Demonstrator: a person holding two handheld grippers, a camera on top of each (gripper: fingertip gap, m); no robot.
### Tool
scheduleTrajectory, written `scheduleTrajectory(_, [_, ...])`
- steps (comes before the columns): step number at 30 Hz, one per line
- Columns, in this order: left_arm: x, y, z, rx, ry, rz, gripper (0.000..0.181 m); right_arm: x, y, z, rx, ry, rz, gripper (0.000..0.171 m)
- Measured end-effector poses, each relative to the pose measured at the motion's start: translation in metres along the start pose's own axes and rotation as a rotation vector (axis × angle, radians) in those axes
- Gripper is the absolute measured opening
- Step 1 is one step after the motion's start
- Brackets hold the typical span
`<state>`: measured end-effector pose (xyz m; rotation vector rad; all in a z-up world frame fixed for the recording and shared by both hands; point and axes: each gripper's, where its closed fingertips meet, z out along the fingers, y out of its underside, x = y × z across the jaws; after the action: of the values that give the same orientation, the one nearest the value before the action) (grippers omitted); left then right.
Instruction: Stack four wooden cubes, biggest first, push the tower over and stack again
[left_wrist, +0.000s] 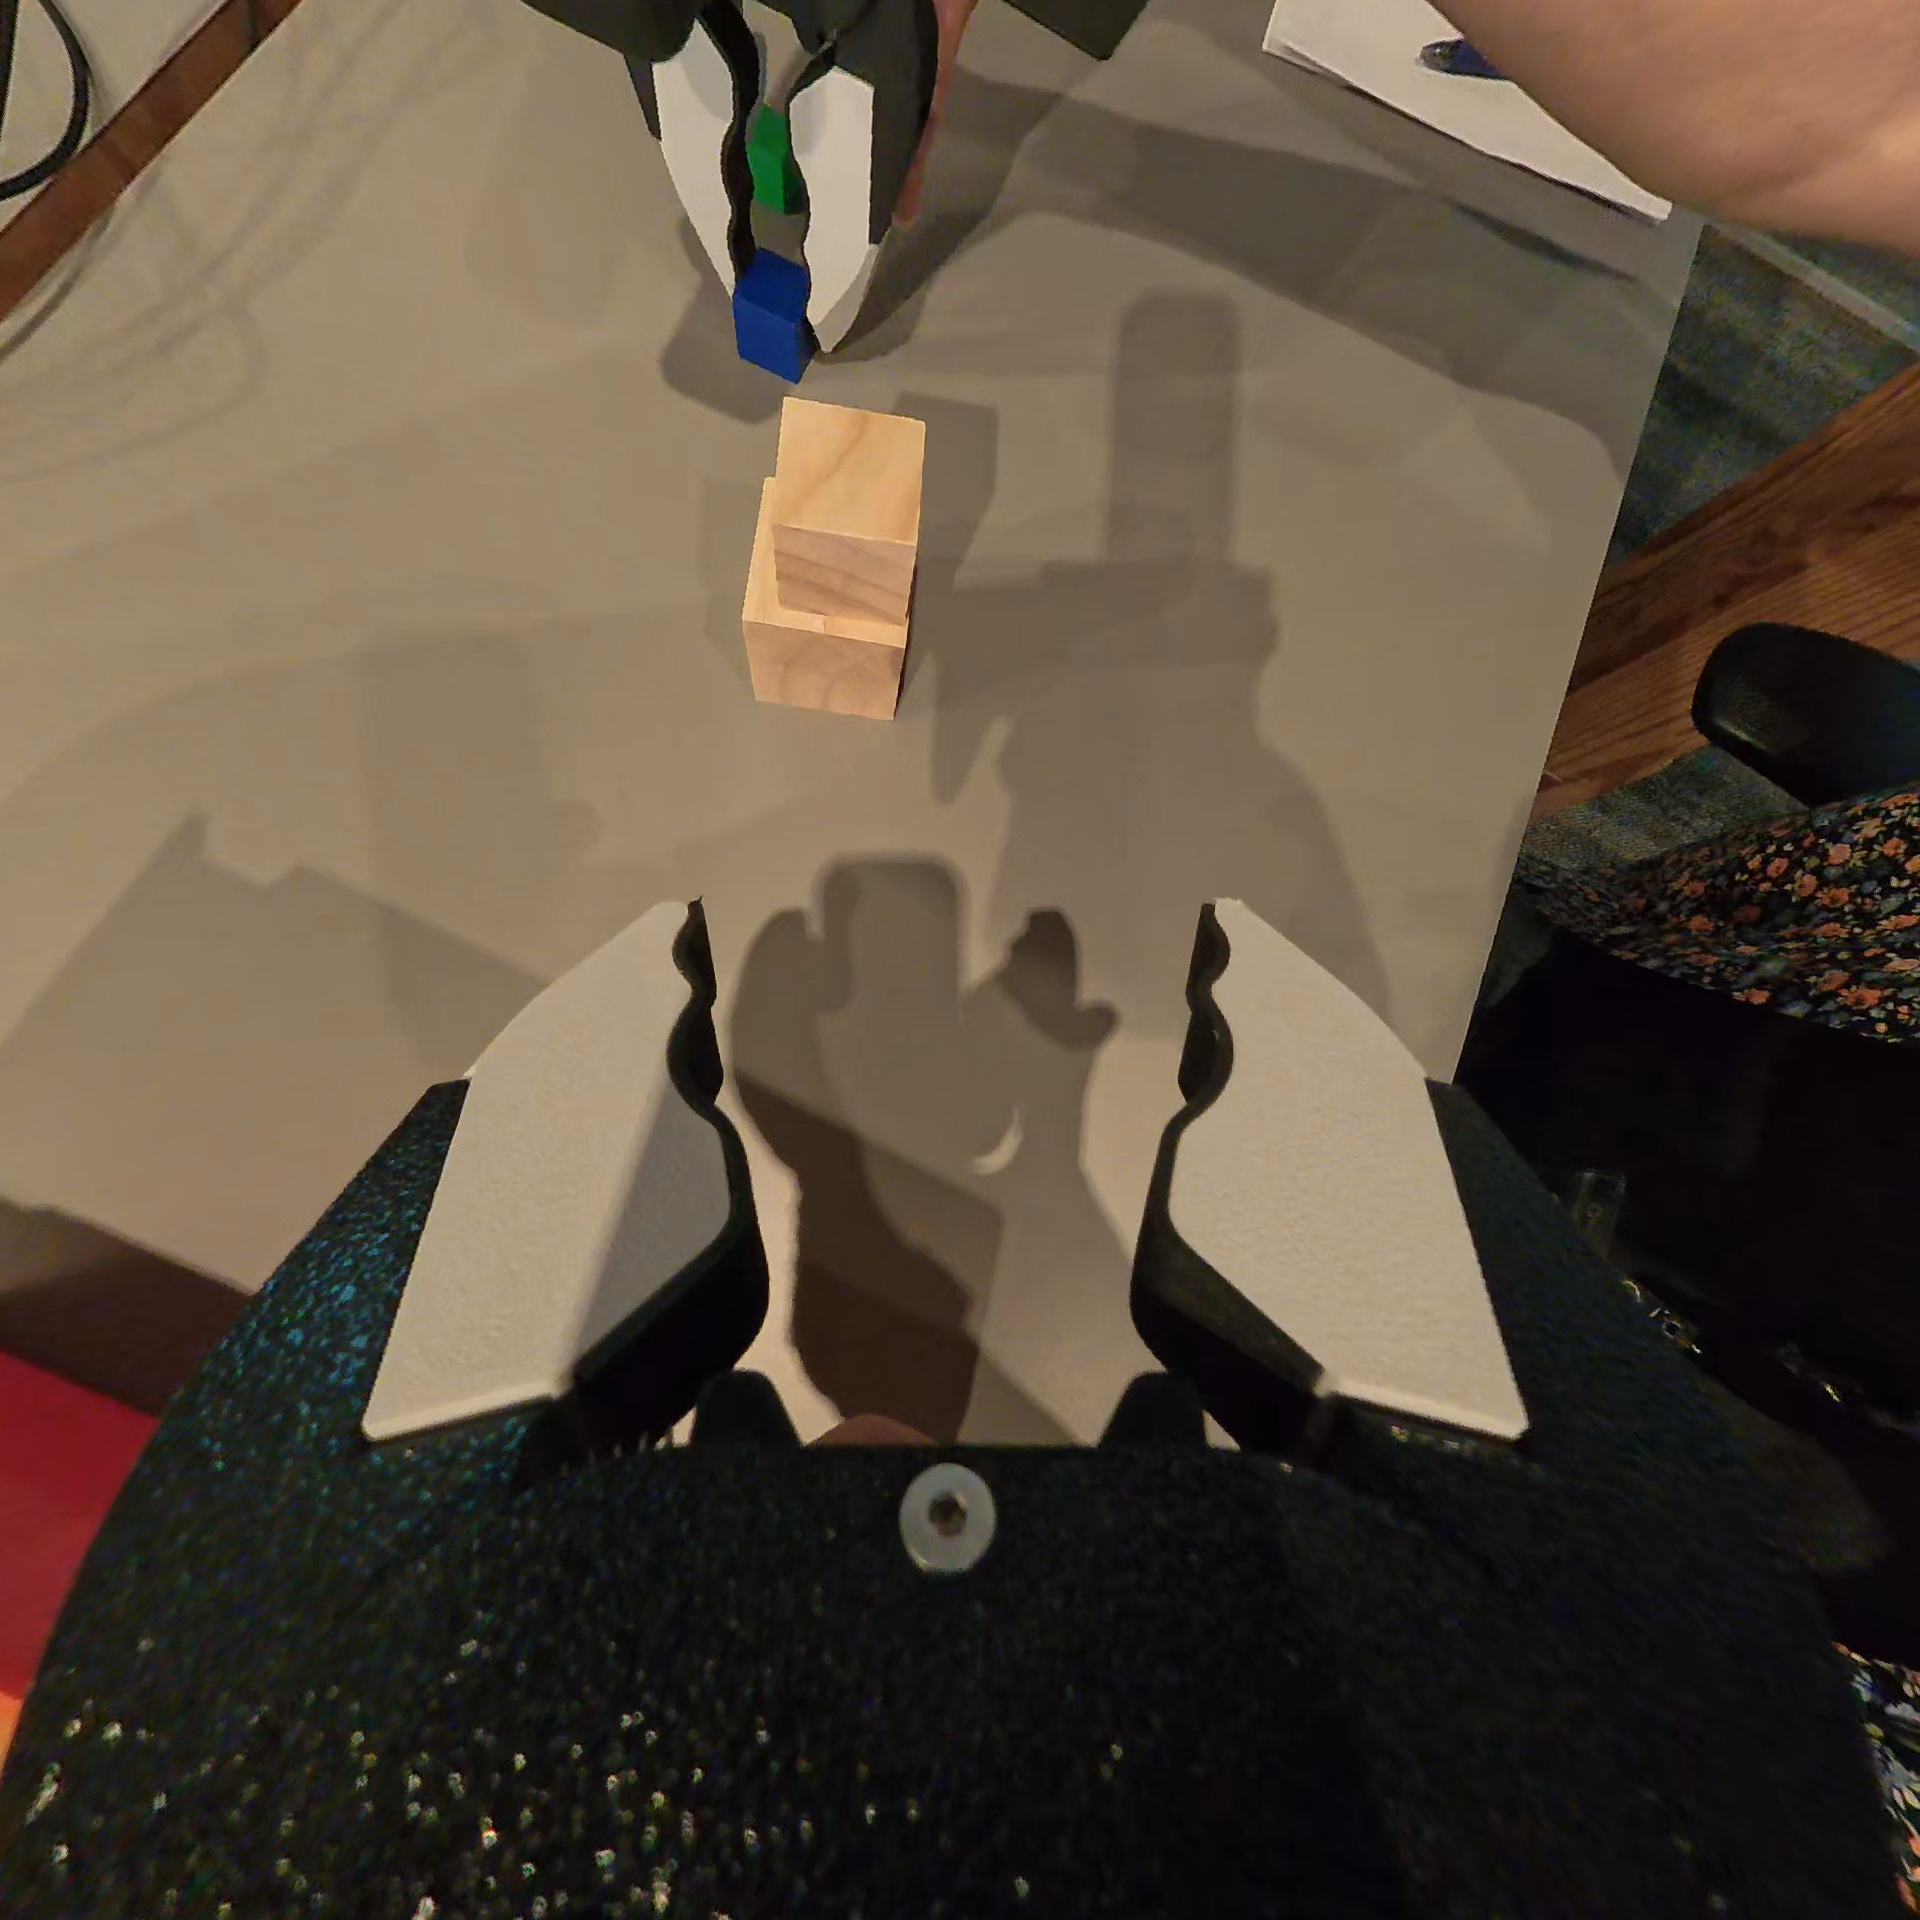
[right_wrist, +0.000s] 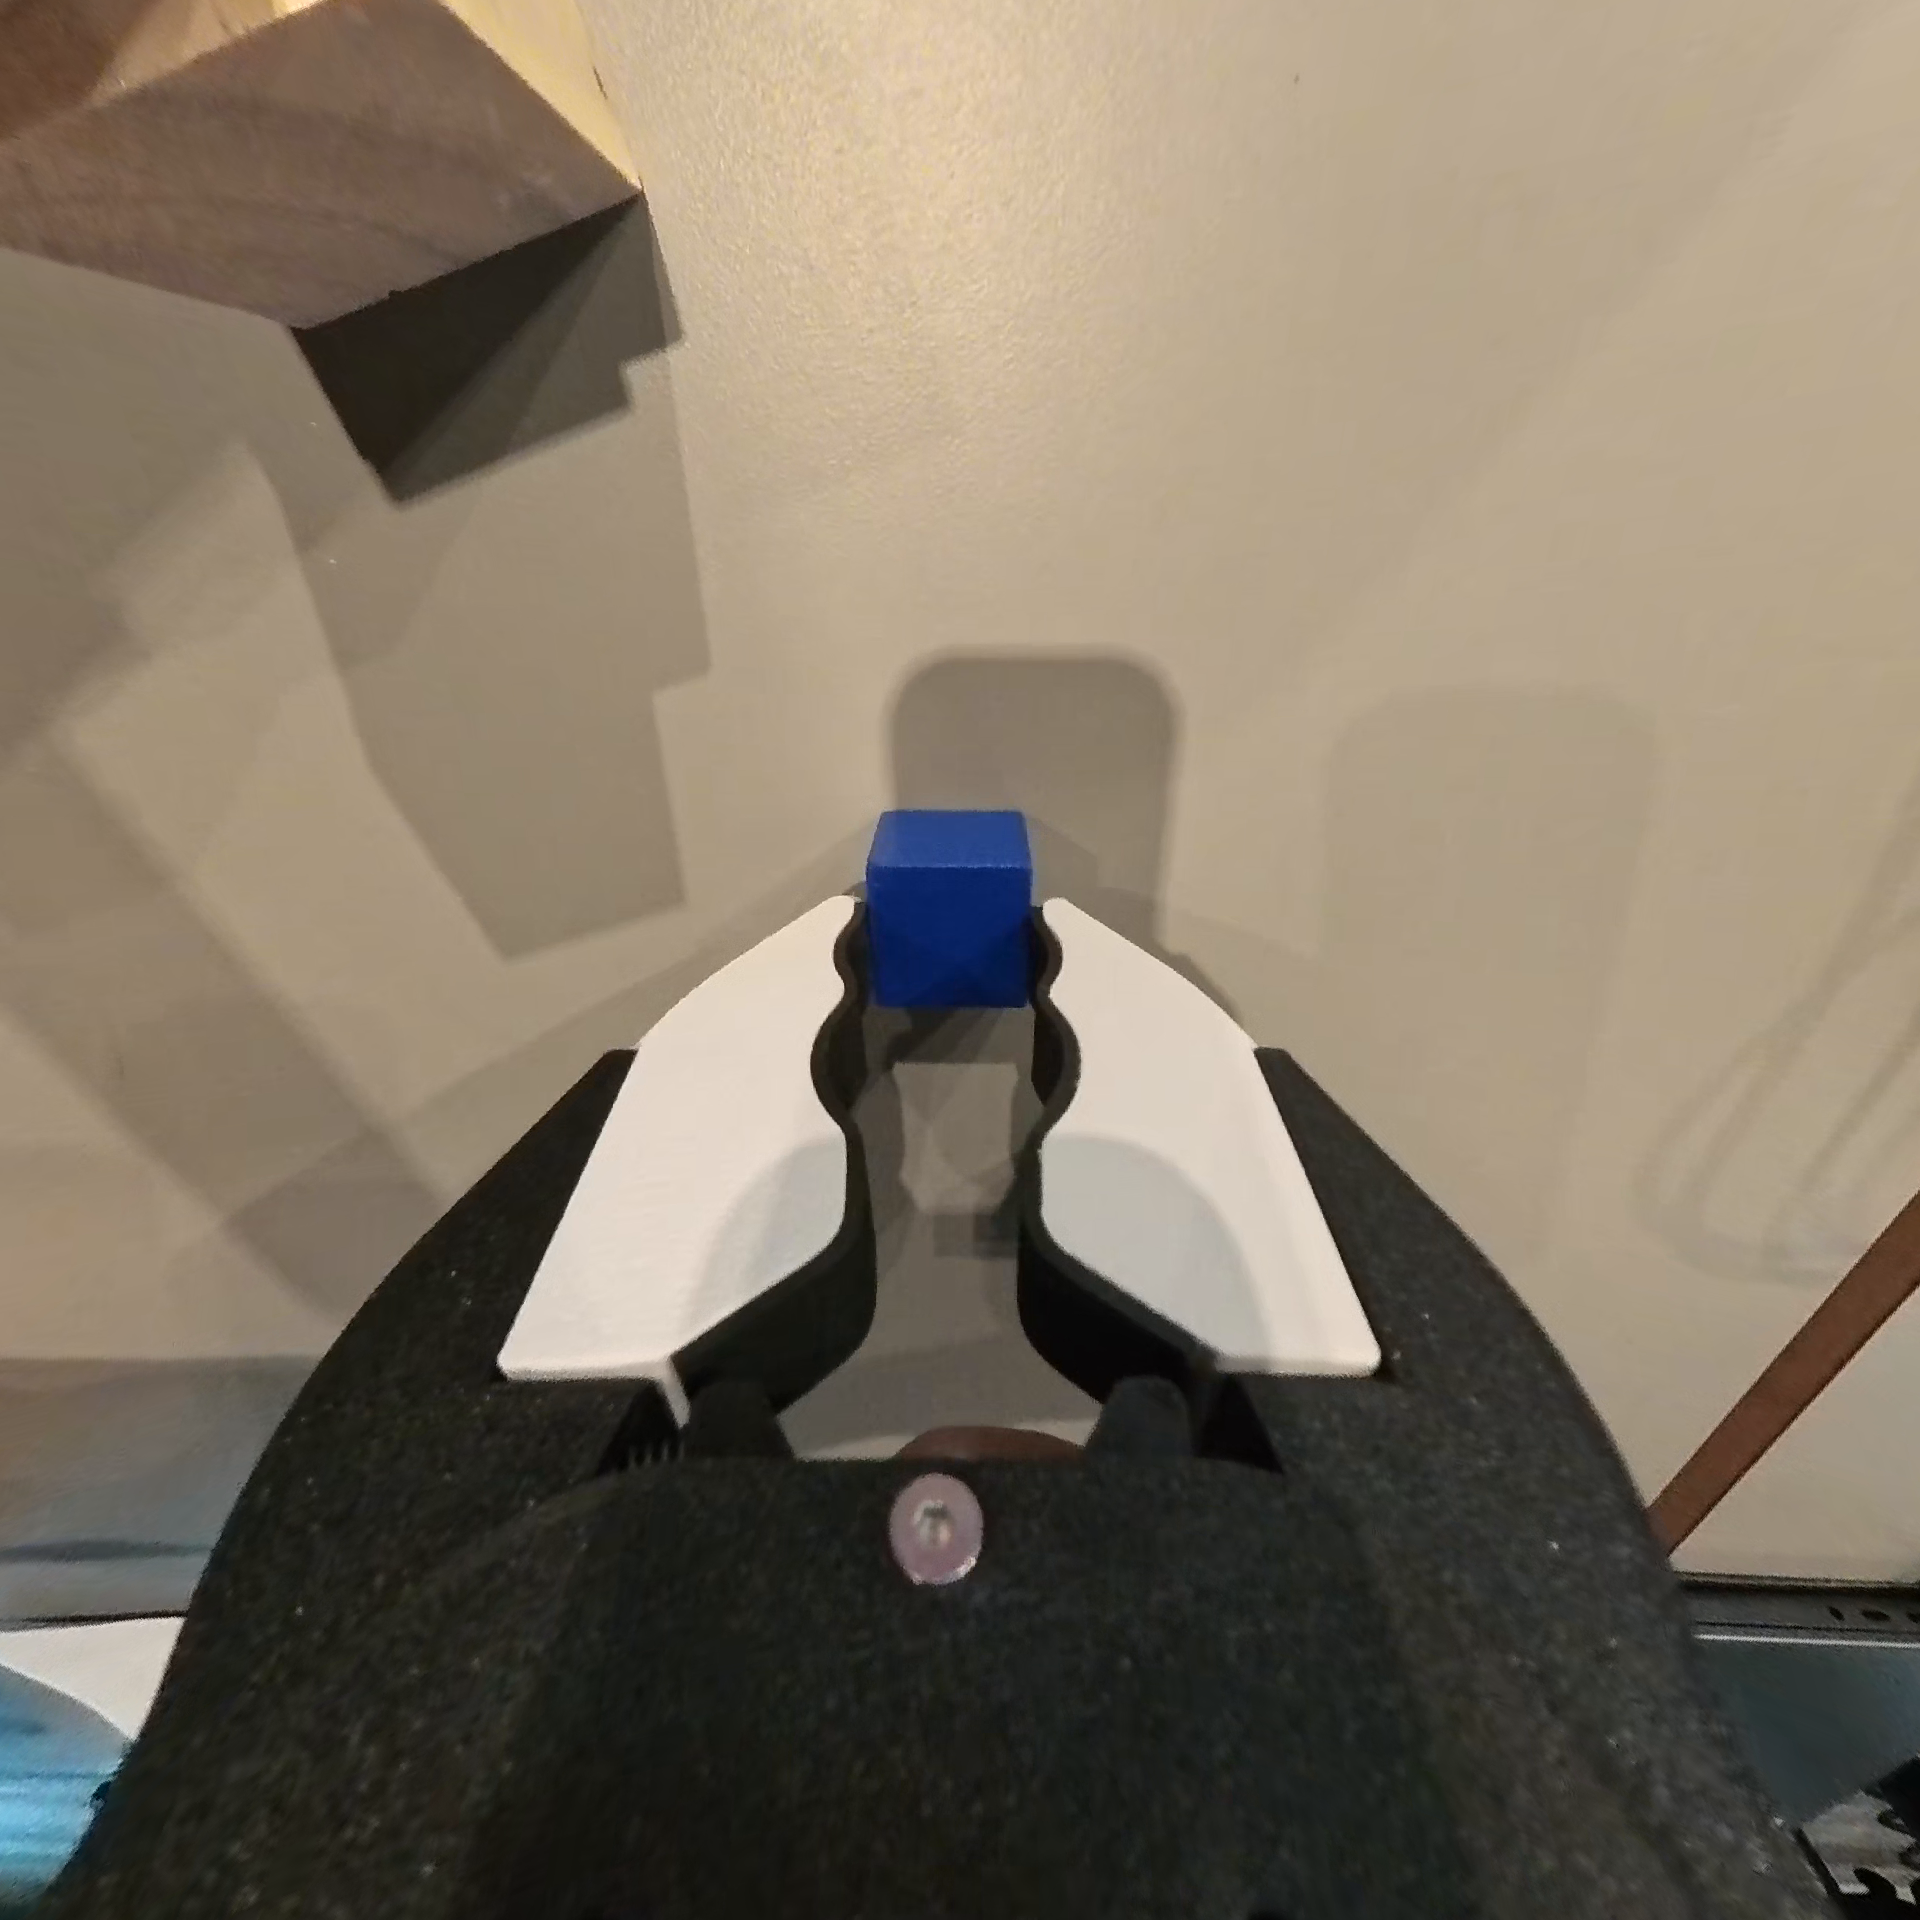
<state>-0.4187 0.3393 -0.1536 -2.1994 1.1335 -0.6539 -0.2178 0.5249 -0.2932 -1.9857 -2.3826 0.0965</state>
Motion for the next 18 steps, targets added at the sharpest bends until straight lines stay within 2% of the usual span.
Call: scheduleTrajectory(18, [0.003,-0.001,0.002,-0.003,0.005,0.009,0.087,0.000,-0.004,-0.014,0.003,0.015,-0.008,0.027])
